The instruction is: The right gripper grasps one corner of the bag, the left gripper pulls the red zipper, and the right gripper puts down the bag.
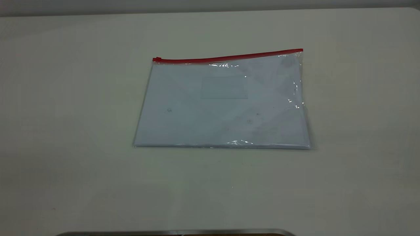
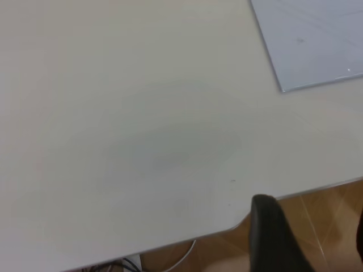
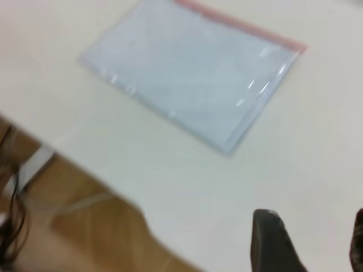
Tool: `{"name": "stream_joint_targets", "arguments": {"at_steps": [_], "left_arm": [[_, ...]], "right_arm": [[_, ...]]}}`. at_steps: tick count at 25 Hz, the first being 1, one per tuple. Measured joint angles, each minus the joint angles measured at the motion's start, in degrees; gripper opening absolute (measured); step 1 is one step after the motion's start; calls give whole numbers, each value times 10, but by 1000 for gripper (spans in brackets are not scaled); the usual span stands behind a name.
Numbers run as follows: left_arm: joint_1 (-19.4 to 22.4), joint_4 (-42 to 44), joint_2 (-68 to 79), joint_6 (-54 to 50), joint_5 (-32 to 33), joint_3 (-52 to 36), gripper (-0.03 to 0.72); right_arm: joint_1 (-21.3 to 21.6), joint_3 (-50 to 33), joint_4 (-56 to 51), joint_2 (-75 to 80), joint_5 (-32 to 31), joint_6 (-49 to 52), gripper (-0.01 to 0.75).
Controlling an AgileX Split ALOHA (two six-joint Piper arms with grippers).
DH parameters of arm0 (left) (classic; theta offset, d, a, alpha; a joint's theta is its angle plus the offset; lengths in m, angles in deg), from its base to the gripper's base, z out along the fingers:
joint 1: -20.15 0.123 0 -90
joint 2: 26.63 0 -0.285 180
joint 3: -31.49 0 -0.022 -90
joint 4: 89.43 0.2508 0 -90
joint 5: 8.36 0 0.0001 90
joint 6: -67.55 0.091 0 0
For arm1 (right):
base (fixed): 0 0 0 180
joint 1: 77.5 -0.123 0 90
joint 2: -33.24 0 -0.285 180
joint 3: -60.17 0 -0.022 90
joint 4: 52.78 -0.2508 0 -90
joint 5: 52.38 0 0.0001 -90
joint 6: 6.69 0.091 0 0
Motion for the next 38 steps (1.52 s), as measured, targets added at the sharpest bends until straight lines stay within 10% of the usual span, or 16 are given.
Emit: {"name": "stream_joint_targets", "arguments": {"at_steps": [14,24,38], "left_arm": [[0,0,-7,0,-1,0,424],[-3,0,-36,0,0,0,424],[-3,0,-36,0,0,0,424]], "right_arm": [[0,-6,4,-17,-4,12,377],[268,-6,-8,-17,-4,12,377],[275,-6,-10,-17,-4,12,377]]}}
